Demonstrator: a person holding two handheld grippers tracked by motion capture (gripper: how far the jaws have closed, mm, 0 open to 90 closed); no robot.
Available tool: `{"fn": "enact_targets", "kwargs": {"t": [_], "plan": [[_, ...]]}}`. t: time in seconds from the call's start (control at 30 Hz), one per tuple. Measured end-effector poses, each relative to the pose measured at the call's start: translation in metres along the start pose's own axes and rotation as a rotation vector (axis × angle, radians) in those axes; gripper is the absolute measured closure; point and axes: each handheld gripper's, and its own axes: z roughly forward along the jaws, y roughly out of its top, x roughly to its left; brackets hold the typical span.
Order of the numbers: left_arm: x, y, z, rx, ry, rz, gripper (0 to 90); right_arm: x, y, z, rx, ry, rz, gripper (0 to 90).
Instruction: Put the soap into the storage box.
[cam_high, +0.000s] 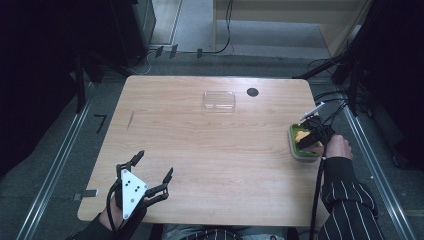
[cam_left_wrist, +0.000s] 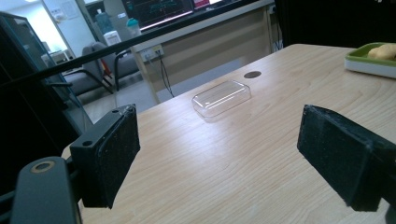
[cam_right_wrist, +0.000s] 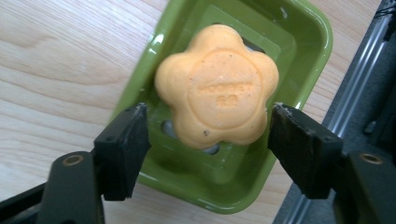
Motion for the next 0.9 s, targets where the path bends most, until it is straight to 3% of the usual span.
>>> {"fn": "enact_targets", "kwargs": {"t": [0.33,0.9], "plan": [[0.000,0.000,0.000,0.000,0.000,-0.002,13.5,0.019,0.000,-0.013,-0.006,0.056,-0.035,13.6],[0.000,0.000,0.001,0.000,-0.001,-0.004,13.5,0.073,-0.012,-0.031,-0.009,0.111,-0.173,6.8]]}}
